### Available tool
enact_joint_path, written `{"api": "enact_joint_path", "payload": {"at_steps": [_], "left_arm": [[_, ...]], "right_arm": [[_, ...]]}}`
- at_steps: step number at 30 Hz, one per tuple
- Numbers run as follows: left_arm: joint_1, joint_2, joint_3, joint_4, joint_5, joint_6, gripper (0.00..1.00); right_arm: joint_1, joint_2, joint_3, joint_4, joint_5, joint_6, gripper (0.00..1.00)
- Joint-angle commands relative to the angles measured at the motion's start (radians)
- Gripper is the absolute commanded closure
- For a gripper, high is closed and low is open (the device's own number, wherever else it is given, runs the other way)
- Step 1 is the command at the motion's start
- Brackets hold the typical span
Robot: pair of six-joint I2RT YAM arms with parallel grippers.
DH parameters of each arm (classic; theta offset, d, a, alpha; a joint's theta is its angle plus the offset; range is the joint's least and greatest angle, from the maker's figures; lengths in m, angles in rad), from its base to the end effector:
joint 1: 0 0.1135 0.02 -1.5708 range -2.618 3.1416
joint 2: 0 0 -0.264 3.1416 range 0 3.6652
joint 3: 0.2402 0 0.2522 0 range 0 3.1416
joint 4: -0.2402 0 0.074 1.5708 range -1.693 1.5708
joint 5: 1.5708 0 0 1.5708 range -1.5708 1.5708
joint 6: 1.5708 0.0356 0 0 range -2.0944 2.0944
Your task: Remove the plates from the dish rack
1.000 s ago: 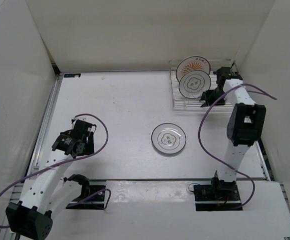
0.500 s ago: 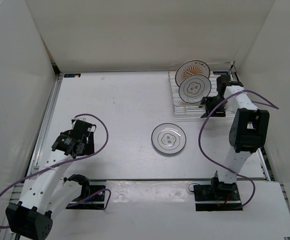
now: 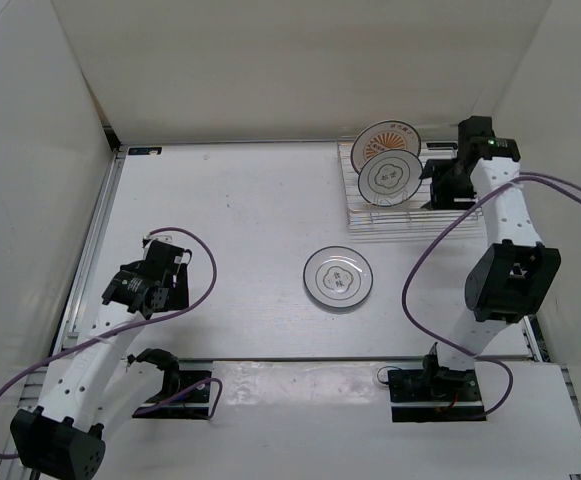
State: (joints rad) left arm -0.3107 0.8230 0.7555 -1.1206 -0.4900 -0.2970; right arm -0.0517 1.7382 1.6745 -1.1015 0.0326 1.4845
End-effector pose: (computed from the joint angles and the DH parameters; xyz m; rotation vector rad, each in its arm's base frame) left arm 0.1273 -0.0233 0.2526 -0.1080 2.5976 0.4690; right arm 0.3550 -0.0195 0.3174 1.9482 2.0033 0.3430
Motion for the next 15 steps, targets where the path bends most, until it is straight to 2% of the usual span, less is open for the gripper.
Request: {"api": "enact_joint_path", "payload": {"at_steps": [1,3,4,10,15], "left_arm": [[0.002,-0.016,-0.001,0.018,-0.010,0.002,0.00],[0.004,-0.018,-0.001,0.019,-0.022,0.002,0.00],[0.002,-0.018,-0.002,0.018,-0.027,0.005,0.00],[0.008,0.007,0.014,0.008,-0.035,0.015,0.00],[0.019,0.036,0.036,0.007,-0.035,0.021,0.00]], "right_arm": [[-0.005,-0.010,0.102,0.056,0.014,-0.032,0.24],[-0.008,0.027,0.119,0.185,-0.109,-0.099,0.26],[-0.007,0.070,0.189,0.221,-0.131,-0.107,0.26],[0.016,0.386,0.526,0.293,-0.344,-0.159,0.27],[0.027,0.425,0.469,0.373,-0.344,-0.122,0.27]]}}
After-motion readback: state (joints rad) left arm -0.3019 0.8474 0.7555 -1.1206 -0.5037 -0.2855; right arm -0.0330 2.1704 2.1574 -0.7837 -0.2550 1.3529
